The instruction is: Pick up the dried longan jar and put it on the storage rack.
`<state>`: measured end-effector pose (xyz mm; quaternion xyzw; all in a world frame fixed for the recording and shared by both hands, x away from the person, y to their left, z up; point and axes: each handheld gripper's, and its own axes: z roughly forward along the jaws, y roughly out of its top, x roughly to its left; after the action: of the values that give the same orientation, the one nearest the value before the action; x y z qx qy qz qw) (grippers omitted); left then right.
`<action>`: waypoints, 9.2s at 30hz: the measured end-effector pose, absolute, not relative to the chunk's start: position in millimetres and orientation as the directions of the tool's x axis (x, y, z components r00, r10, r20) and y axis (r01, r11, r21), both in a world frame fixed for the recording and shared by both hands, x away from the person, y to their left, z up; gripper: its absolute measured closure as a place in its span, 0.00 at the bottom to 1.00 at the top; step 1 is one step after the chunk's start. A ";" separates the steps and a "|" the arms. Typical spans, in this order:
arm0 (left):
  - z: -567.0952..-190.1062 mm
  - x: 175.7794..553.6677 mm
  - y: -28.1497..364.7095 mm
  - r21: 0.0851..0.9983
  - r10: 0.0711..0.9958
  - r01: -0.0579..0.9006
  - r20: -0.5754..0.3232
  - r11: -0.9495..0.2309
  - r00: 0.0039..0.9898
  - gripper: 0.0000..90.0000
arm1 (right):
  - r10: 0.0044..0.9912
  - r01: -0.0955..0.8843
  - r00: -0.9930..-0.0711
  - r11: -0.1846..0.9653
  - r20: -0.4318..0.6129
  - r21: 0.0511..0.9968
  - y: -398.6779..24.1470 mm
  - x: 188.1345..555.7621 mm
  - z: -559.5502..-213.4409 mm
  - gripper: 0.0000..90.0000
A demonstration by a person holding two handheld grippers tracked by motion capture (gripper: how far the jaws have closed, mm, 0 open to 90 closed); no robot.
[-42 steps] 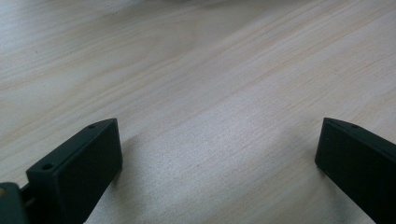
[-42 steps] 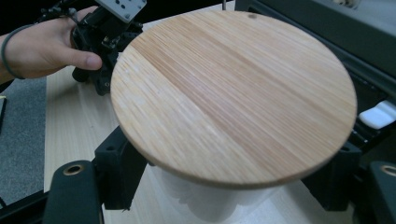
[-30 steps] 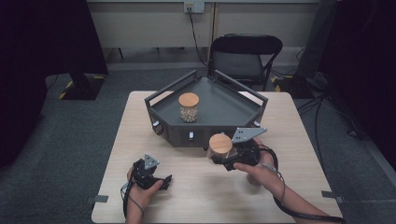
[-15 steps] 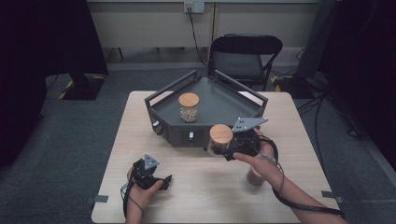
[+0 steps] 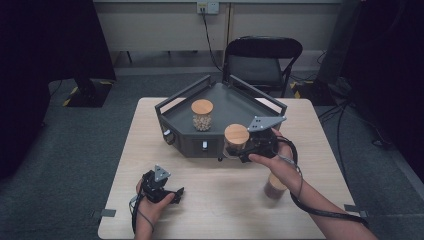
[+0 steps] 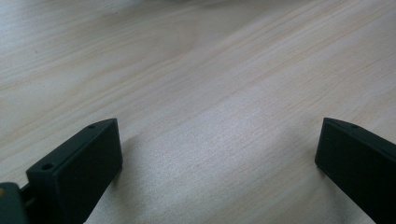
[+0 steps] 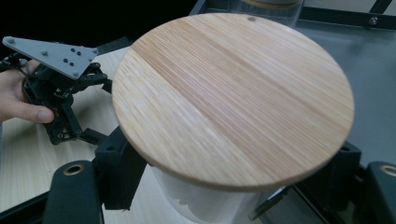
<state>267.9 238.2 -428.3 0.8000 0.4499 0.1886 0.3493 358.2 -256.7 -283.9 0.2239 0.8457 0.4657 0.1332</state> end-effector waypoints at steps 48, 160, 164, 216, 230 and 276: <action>-428.3 268.1 238.2 0.729 0.852 0.588 -0.013 -0.351 0.524 0.00 | 0.623 0.311 -0.780 0.456 -0.049 0.834 -230.2 408.2 -259.7 0.28; -428.4 268.0 238.2 0.729 0.852 0.588 -0.012 -0.351 0.524 0.00 | 0.721 0.444 -0.691 0.371 0.048 0.816 -232.9 436.2 -281.6 0.06; -428.5 267.9 238.2 0.729 0.852 0.588 -0.013 -0.350 0.524 0.00 | 0.723 0.448 -0.687 0.344 0.072 0.825 -239.8 433.2 -282.2 0.04; -428.4 268.1 238.3 0.729 0.851 0.587 -0.011 -0.353 0.525 0.00 | 0.651 0.382 -0.755 0.339 0.079 0.860 -332.8 367.2 -292.5 0.01; -428.4 268.1 238.3 0.729 0.851 0.587 -0.011 -0.352 0.525 0.00 | 0.644 0.384 -0.760 0.346 0.081 0.856 -355.1 344.4 -314.0 0.01; -428.4 268.2 238.4 0.729 0.850 0.586 -0.010 -0.354 0.526 0.00 | 0.643 0.412 -0.758 0.339 0.111 0.846 -404.2 291.0 -374.2 0.01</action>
<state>268.2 238.4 -428.4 0.8006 0.4485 0.1892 0.3494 291.0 -404.2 -374.2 0.3257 0.8092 0.4736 0.1220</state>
